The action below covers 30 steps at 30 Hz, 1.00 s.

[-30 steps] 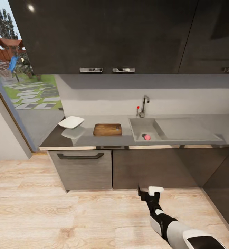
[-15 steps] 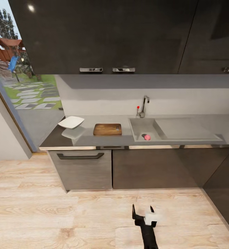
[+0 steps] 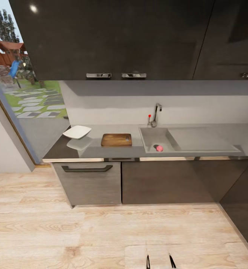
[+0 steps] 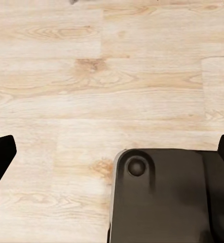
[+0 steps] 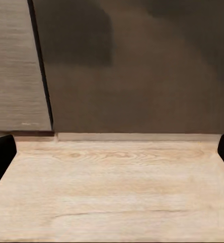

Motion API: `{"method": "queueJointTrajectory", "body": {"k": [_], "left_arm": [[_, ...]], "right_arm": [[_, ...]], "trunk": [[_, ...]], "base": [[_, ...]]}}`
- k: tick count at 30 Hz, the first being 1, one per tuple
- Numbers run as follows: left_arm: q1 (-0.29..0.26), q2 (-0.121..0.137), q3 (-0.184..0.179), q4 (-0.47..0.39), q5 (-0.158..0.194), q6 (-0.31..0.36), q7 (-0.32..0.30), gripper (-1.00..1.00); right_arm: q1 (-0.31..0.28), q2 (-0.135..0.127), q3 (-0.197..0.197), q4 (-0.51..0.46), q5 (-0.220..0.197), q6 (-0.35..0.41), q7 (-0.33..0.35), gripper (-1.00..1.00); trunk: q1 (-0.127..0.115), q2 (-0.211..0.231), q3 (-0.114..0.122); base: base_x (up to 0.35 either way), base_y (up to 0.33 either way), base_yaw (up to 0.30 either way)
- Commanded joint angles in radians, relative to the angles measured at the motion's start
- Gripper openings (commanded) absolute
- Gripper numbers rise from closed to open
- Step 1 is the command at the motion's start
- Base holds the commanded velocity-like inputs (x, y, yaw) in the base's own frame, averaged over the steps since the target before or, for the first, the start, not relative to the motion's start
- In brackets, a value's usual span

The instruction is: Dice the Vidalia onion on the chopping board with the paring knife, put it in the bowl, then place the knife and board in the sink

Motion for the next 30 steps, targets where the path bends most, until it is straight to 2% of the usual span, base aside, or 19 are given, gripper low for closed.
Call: {"method": "queueJointTrajectory", "body": {"k": [1,3,5,6,7,8,9,10,11,13,16,19,21,26,30], "left_arm": [[0.000,0.000,0.000,-0.002,-0.007,0.000,0.008,1.00],[0.000,0.000,0.000,-0.003,-0.006,-0.001,0.008,1.00],[0.000,0.000,0.000,-0.004,-0.005,-0.001,0.008,1.00],[0.000,0.001,0.000,-0.004,-0.005,-0.001,0.008,1.00],[0.000,0.001,0.000,-0.005,-0.005,-0.001,0.008,1.00],[0.000,0.001,0.000,-0.006,-0.005,-0.001,0.008,1.00],[0.000,0.001,0.000,-0.007,-0.005,-0.001,0.008,1.00],[0.000,0.002,0.000,-0.009,-0.004,-0.002,0.008,1.00],[0.000,0.003,0.000,-0.009,-0.004,-0.002,0.008,1.00],[0.000,0.003,0.000,-0.010,-0.004,-0.002,0.008,1.00],[0.000,0.003,0.000,-0.010,-0.004,-0.002,0.008,1.00],[0.000,0.003,0.000,-0.011,-0.004,-0.003,0.008,1.00],[0.000,0.003,0.000,-0.011,-0.004,-0.004,0.008,1.00],[0.000,0.003,0.000,-0.012,-0.003,-0.004,0.007,1.00],[0.000,0.003,0.000,-0.013,-0.003,-0.005,0.007,1.00]], "right_arm": [[0.009,0.000,0.007,0.001,0.029,0.000,-0.040,1.00],[0.043,0.000,0.007,0.001,0.140,0.000,-0.165,1.00],[0.059,0.000,0.007,0.000,0.207,0.000,-0.234,1.00],[0.072,0.000,0.007,0.000,0.278,0.000,-0.306,1.00],[0.077,0.000,0.007,0.000,0.316,0.000,-0.343,1.00],[0.086,0.000,0.007,0.001,0.389,0.000,-0.416,1.00],[0.091,0.000,0.006,0.001,0.425,0.000,-0.451,1.00],[0.117,0.000,0.006,0.001,0.524,0.000,-0.549,1.00],[0.134,0.000,0.006,0.002,0.580,0.000,-0.605,1.00],[0.152,0.000,0.005,0.002,0.643,0.000,-0.666,1.00],[0.173,0.000,0.006,0.002,0.685,0.000,-0.704,1.00],[0.189,0.000,0.006,0.002,0.703,0.000,-0.720,1.00],[0.194,0.000,0.006,0.002,0.707,0.000,-0.724,1.00],[0.202,-0.029,0.005,0.002,0.713,0.000,-0.729,1.00],[0.204,-0.042,0.005,0.002,0.714,0.000,-0.730,1.00]], "trunk": [[0.001,-0.002,-0.002],[0.001,-0.002,-0.002],[0.001,-0.002,-0.002],[0.001,-0.002,-0.002],[0.001,-0.002,-0.002],[0.001,-0.002,-0.002],[0.001,-0.002,-0.002],[0.001,-0.002,-0.002],[0.001,-0.002,-0.002],[0.001,-0.002,-0.002],[0.001,-0.002,-0.002],[0.001,-0.002,-0.002],[0.001,-0.002,-0.002],[0.001,-0.002,-0.002],[0.001,-0.002,-0.002]], "base": [[0.000,0.000,0.000],[0.000,0.000,0.000],[0.000,0.000,0.000],[0.000,0.000,0.000],[0.000,0.000,0.000],[0.000,0.000,0.000],[0.000,0.000,0.000],[0.000,0.000,0.000],[0.000,0.000,0.000],[0.000,0.000,0.000],[0.000,0.000,0.000],[0.000,0.000,0.000],[0.000,0.000,0.000],[0.000,0.000,0.000],[0.000,0.000,0.000]]}}
